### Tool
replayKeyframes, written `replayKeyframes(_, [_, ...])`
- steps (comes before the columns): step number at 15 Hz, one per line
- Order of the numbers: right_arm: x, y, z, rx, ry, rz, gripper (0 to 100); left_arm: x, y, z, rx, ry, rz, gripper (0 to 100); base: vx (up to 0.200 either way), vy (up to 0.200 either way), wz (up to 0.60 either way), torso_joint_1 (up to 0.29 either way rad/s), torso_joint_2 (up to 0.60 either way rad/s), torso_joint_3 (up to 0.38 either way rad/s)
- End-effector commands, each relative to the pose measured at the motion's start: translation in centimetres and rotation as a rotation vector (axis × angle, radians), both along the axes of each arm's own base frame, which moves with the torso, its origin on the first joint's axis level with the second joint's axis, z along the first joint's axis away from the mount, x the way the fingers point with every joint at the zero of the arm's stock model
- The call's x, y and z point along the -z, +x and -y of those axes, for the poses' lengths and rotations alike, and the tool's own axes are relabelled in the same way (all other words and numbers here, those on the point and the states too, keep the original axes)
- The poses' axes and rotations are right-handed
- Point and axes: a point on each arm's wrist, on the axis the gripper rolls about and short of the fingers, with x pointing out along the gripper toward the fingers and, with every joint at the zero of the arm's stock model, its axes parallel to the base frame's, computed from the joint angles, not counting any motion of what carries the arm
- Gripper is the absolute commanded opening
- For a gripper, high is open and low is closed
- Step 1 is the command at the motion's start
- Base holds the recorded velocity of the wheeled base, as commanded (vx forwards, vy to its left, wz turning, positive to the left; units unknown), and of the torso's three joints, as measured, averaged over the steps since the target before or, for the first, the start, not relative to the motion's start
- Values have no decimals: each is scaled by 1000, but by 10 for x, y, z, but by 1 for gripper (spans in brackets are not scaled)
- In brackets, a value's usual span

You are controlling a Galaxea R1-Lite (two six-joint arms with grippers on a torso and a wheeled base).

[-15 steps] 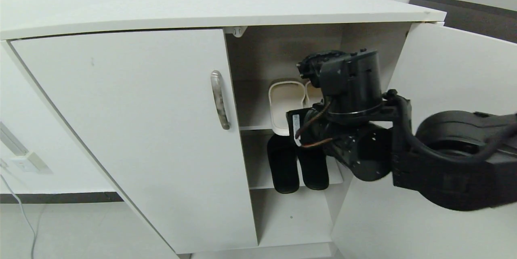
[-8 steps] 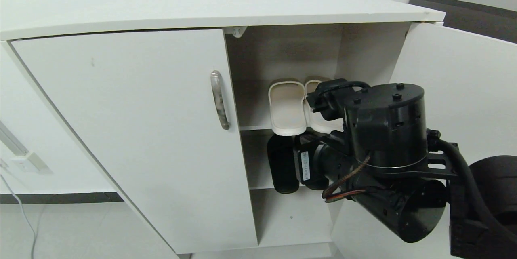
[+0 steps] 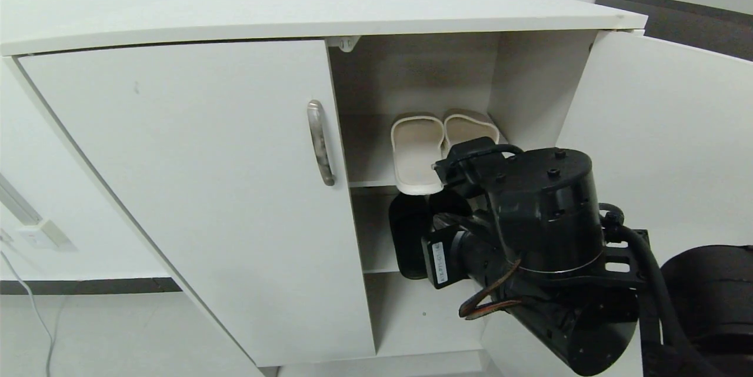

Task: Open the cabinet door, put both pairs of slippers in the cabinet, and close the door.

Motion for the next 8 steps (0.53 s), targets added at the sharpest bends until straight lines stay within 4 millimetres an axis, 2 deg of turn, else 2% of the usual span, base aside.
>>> replayKeyframes(1, [0,1,2,1,2,-1,0,0,0,0,0,-1,1,0,-200,0,0,12,2,-7])
replayKeyframes(5, [-3,13,11,29,29,11,0,0,0,0,0,-4,1,0,-200,0,0,-4,-1,6])
replayKeyframes(8, [7,13,14,7,-12,-7,0,0,0,0,0,-5,1,0,-200,0,0,2,2,1])
